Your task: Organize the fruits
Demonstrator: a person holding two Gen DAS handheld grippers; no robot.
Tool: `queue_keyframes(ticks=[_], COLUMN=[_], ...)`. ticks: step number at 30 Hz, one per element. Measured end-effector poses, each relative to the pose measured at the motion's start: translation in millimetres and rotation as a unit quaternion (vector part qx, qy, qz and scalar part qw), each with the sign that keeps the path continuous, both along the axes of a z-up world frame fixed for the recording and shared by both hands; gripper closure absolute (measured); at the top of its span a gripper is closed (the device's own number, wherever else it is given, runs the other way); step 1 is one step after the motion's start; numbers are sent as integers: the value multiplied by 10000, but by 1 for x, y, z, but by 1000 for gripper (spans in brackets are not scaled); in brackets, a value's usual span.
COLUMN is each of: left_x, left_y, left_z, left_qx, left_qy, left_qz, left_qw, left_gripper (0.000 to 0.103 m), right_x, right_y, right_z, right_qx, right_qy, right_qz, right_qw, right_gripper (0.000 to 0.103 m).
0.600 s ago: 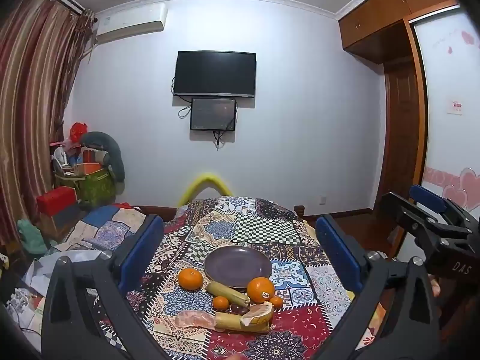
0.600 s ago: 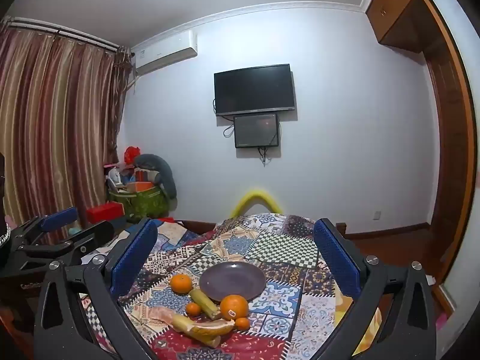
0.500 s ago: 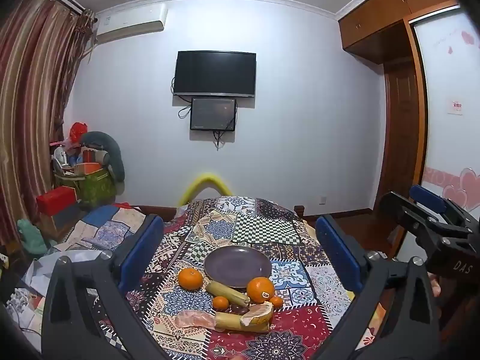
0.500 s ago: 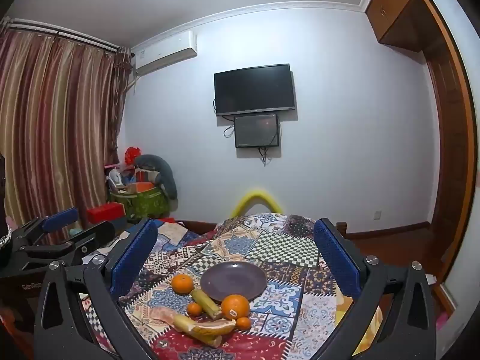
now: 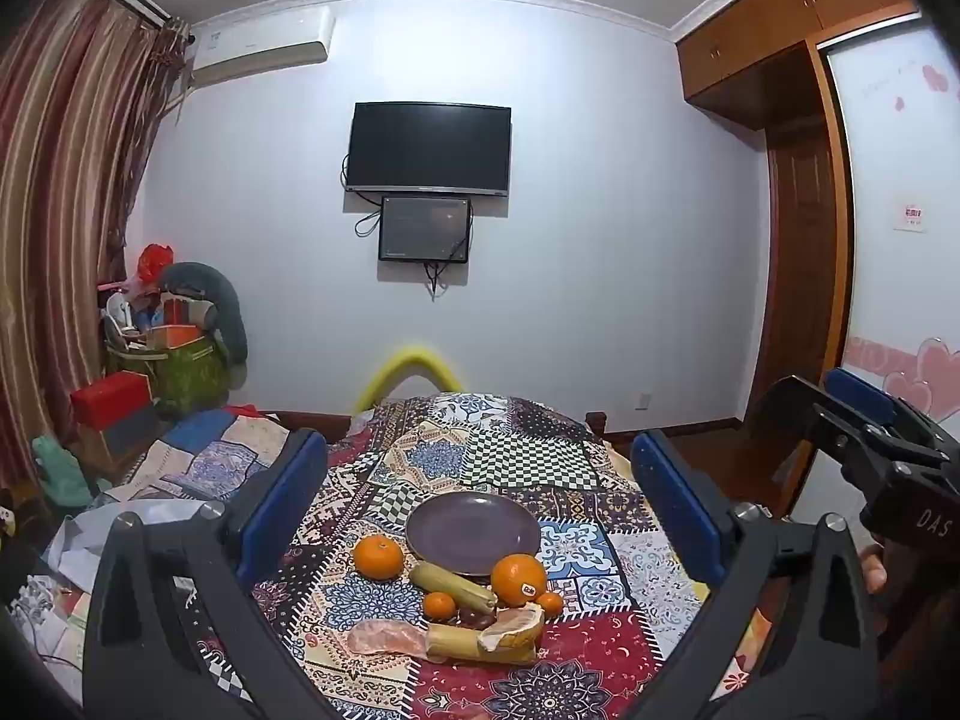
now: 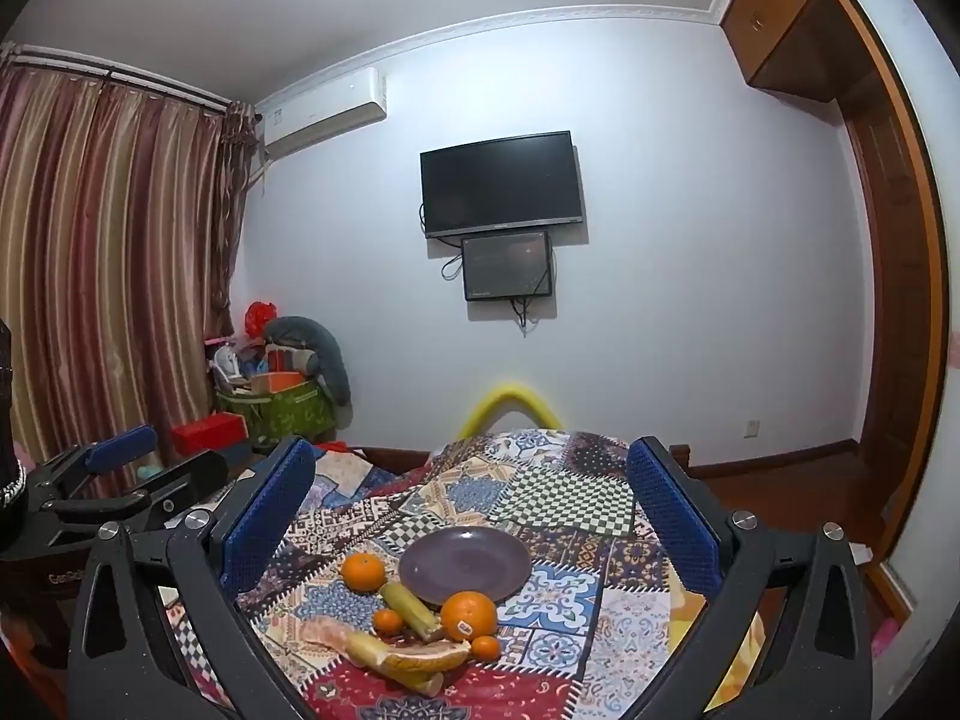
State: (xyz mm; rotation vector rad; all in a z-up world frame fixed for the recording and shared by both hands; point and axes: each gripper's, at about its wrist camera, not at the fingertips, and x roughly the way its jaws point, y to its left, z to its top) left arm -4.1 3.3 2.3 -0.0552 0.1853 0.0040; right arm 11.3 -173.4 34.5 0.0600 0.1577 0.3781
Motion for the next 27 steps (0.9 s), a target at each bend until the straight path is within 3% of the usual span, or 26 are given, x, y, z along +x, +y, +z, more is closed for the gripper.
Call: queue_keyframes(ticks=[27], left_x=[4], left_y=[0], left_z=[-1], left_qx=[-7], left_qy=[-10], left_qz=[9], left_qw=[10000], left_gripper=[0], right_x=[-2], right_y=[-1], right_z=[-3], right_qx=[-1], right_qy=[-18], right_qz=[4], right_qw=[10000], right_gripper=[0])
